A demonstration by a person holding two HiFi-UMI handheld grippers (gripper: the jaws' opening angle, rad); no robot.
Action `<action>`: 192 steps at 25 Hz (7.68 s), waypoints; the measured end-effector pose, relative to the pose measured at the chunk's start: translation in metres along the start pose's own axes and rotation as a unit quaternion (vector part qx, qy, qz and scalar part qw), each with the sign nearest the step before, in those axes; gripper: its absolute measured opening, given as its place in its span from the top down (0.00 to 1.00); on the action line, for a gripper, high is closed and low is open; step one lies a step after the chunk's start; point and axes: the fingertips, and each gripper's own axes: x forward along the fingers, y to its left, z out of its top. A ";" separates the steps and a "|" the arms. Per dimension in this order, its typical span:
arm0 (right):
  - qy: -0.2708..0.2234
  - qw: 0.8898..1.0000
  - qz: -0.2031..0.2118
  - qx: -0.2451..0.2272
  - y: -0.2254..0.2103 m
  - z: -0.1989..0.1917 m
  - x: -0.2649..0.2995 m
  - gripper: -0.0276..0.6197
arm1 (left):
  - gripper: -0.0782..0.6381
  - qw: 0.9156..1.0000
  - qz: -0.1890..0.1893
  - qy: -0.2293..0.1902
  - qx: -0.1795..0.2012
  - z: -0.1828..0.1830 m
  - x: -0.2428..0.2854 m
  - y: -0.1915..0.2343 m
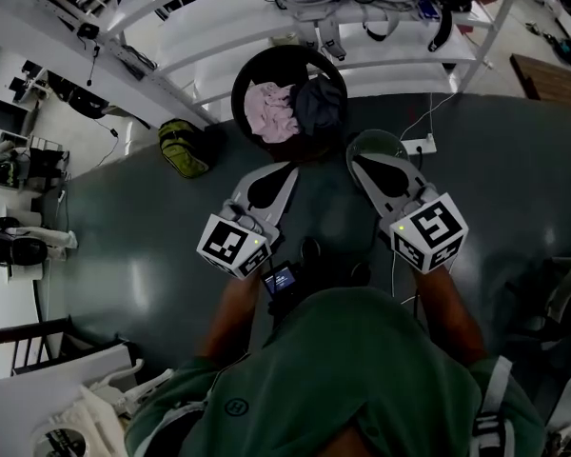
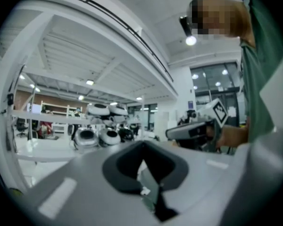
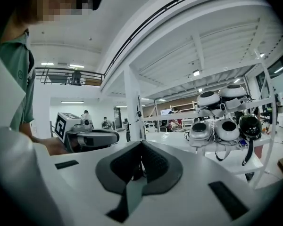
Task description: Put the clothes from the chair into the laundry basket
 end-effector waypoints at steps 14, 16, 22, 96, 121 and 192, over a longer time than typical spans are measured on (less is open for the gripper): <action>0.018 0.998 -0.055 -0.002 -0.055 0.013 0.077 0.95 | 0.88 0.998 -0.053 -0.021 -0.010 0.008 0.051 0.088; 0.016 0.998 -0.065 -0.006 -0.061 0.021 0.094 0.95 | 0.88 0.998 -0.064 -0.028 -0.007 0.014 0.056 0.108; 0.026 0.997 -0.078 -0.004 -0.081 0.026 0.126 0.95 | 0.88 0.996 -0.086 -0.032 -0.017 0.012 0.080 0.136; 0.385 0.905 0.128 0.125 -0.249 -0.500 0.635 0.66 | 0.57 0.885 0.291 0.267 -0.246 -0.578 0.178 0.562; 0.380 0.897 0.125 0.188 -0.237 -0.505 0.614 0.94 | 0.88 0.890 0.262 0.279 -0.248 -0.575 0.168 0.532; 0.154 0.891 -0.205 0.375 -0.375 -0.439 0.044 0.94 | 0.87 0.925 -0.178 0.321 -0.092 -0.415 0.427 0.017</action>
